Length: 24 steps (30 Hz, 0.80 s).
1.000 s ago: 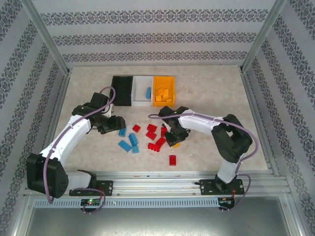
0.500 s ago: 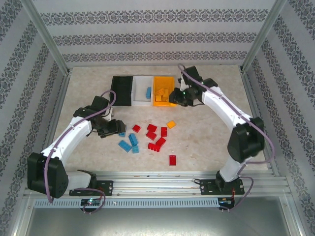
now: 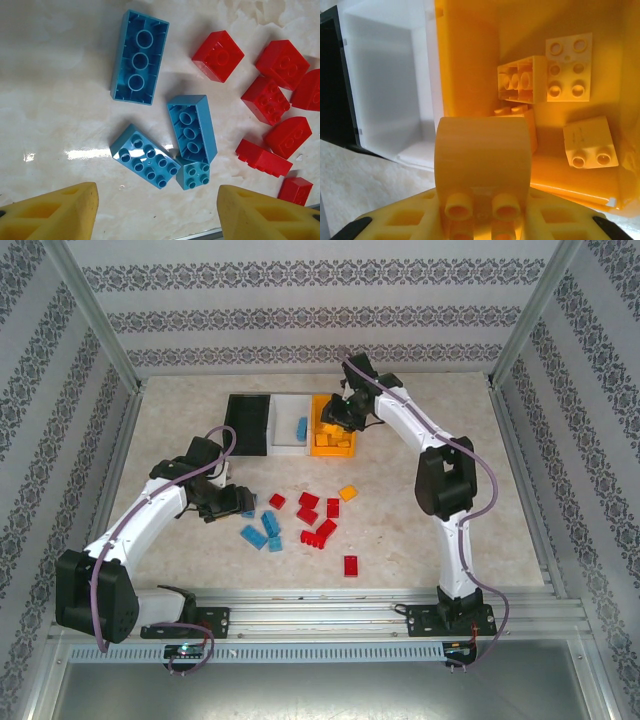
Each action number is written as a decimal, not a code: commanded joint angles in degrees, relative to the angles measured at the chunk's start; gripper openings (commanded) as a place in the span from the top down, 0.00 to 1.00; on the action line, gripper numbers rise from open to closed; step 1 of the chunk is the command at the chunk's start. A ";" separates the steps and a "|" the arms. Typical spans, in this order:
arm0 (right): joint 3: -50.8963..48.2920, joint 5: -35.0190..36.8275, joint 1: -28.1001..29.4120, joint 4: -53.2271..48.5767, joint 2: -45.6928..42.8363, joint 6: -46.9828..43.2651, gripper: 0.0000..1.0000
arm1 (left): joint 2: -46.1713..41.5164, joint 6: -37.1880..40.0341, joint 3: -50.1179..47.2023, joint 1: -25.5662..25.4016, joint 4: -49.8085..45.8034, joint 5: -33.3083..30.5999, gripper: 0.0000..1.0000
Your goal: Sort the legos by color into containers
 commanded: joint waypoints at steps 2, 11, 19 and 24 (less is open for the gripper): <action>3.82 -0.68 -0.19 -2.41 1.49 0.76 0.65 | 0.57 0.60 -0.12 0.10 -0.89 -0.70 0.36; 3.94 -0.37 -0.23 -3.37 1.36 0.12 0.44 | 5.76 0.87 1.54 0.19 1.31 -0.09 0.36; 0.18 0.71 0.82 -3.43 -6.50 -0.54 0.43 | 13.45 4.09 4.59 0.18 3.00 -2.69 0.37; -13.25 2.41 3.21 -0.94 -18.14 -0.33 0.43 | 19.96 7.12 7.06 0.10 4.56 -3.59 0.38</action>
